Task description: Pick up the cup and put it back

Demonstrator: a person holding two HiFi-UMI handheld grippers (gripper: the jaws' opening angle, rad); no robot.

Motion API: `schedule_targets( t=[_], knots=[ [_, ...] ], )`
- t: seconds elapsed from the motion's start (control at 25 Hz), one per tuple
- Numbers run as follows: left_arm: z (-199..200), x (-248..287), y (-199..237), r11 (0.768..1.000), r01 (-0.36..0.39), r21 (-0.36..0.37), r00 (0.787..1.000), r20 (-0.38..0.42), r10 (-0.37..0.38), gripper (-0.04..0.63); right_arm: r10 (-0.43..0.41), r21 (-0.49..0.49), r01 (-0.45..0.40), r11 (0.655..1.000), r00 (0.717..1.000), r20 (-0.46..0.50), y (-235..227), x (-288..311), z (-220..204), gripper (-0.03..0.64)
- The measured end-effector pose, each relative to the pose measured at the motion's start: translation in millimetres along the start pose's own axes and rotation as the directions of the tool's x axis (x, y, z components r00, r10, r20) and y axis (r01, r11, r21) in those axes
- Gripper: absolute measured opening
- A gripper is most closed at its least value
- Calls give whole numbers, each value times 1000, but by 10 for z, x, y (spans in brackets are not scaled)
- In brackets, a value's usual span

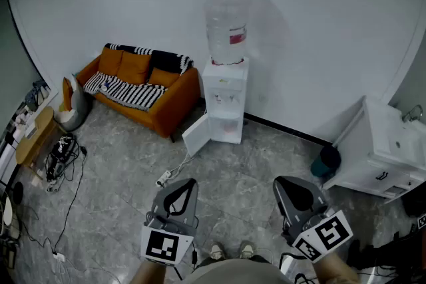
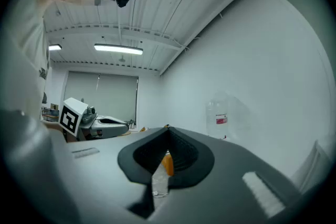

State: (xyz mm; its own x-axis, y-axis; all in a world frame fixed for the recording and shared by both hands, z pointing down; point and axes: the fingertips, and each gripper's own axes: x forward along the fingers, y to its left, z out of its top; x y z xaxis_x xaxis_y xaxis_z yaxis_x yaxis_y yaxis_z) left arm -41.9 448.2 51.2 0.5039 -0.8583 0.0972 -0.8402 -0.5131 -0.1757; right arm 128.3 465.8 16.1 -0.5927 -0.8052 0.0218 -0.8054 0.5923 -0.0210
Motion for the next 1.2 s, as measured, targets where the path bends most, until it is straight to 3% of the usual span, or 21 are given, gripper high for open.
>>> schedule_targets(
  t=[0.76,0.88,0.96,1.2],
  knots=[
    [56,421,-503,1000,-4,-4,999,-38,4,3,15,48,-16,999,999,40,-603,-288,-47,9],
    [63,465,-647,1000,-6,-10,999,-43,6,3,28,49,-31,998,998,56,-683,-398,-50,202],
    [79,490,-741,1000,-12,-7,999,-42,11,3,22,36,-25,999,998,65,-765,-479,-49,262],
    [127,610,-993,1000,-10,-4,1000,-28,10,3,19,29,-21,999,997,70,-980,-619,-106,288]
  ],
)
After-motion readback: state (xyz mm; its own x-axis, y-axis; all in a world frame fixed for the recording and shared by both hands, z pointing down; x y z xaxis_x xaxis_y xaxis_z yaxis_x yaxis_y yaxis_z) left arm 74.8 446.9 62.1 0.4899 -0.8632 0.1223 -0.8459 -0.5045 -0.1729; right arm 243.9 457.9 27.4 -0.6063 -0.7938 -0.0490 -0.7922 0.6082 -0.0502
